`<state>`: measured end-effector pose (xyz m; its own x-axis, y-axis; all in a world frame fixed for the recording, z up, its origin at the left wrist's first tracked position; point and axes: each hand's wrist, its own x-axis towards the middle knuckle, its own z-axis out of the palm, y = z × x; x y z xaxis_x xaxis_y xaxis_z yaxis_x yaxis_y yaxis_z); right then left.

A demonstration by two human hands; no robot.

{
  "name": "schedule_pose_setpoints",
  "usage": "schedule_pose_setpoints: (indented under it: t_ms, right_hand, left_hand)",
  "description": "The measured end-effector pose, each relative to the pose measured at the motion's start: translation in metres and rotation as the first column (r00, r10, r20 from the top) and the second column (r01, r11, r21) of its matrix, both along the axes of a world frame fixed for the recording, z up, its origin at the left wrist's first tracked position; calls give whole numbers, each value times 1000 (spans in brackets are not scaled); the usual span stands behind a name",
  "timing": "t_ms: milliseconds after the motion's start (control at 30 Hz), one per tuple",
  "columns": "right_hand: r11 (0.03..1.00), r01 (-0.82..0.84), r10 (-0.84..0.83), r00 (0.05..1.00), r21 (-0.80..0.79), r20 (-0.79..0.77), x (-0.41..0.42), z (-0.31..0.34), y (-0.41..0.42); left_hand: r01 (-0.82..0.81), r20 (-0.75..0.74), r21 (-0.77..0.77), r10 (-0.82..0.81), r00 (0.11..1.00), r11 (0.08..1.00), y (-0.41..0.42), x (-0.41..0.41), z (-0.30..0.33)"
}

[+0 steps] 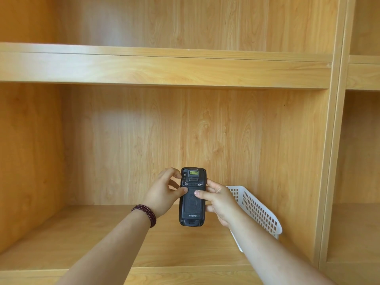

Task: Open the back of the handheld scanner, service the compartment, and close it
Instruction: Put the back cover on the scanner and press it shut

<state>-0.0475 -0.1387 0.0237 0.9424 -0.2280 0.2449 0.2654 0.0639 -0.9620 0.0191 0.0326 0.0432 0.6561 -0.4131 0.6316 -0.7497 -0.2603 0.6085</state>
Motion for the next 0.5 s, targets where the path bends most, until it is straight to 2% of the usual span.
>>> schedule_pose_setpoints:
  t_ms: [100,300,500]
  right_hand:
    - [1000,-1,1,1000,2,3,-1,1,1]
    - [1000,-15,15,1000,-13,16,-5,5,3]
    - [1000,-1,1,1000,-16,4,-7,4,4]
  left_hand:
    - [-56,113,-49,62,992,997,0,-6,-1]
    - [20,171,-45,-12,985,999,2,-3,4]
    - [45,212,70,-59,975,997,6,0,12]
